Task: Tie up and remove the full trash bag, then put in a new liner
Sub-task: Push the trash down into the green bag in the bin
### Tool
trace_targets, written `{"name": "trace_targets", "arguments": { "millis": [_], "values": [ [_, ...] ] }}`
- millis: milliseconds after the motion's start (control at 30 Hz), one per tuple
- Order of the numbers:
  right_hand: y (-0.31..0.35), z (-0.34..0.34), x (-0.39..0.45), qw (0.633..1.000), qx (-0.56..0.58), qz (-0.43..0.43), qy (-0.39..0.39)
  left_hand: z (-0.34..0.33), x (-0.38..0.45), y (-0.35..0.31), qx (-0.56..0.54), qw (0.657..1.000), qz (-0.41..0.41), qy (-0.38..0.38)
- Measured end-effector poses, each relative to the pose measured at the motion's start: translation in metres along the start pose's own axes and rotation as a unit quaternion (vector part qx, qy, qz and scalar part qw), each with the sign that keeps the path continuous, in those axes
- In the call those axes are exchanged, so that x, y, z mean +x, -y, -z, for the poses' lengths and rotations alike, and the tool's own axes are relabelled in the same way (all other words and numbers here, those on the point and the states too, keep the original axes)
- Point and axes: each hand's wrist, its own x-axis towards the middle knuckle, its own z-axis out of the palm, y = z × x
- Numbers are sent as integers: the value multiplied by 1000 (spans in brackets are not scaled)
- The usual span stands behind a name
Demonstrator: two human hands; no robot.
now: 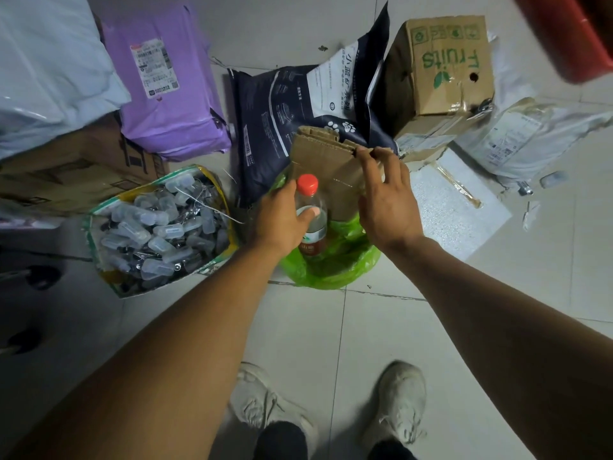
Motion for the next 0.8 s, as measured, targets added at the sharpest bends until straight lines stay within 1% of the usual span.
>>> {"name": "trace_targets", "arguments": {
  "millis": [200, 300, 467, 567, 633, 733, 800],
  "values": [
    [-8, -15, 1, 998, -16, 16, -58, -13, 5, 13, -22, 999, -34, -6],
    [-14, -23, 2, 996, -20, 33, -80, -18, 5, 22, -29, 997, -64, -21],
    [-19, -36, 2, 992, -13, 38, -122, -23, 9, 34, -22, 992, -116, -53],
    [-24, -46, 2, 987, -2, 52, -150, -25, 17, 41, -11, 988, -143, -61],
    [-26, -54, 5, 984, 11, 56, -167, -26, 24, 46, -13, 984, -161, -79],
    [-26, -64, 12, 980, 30, 49, -193, -28, 33, 49, -26, 978, -180, -98],
    [-25, -62, 17, 979, 38, 42, -194, -25, 38, 44, -27, 978, -183, -96]
  ]
}}
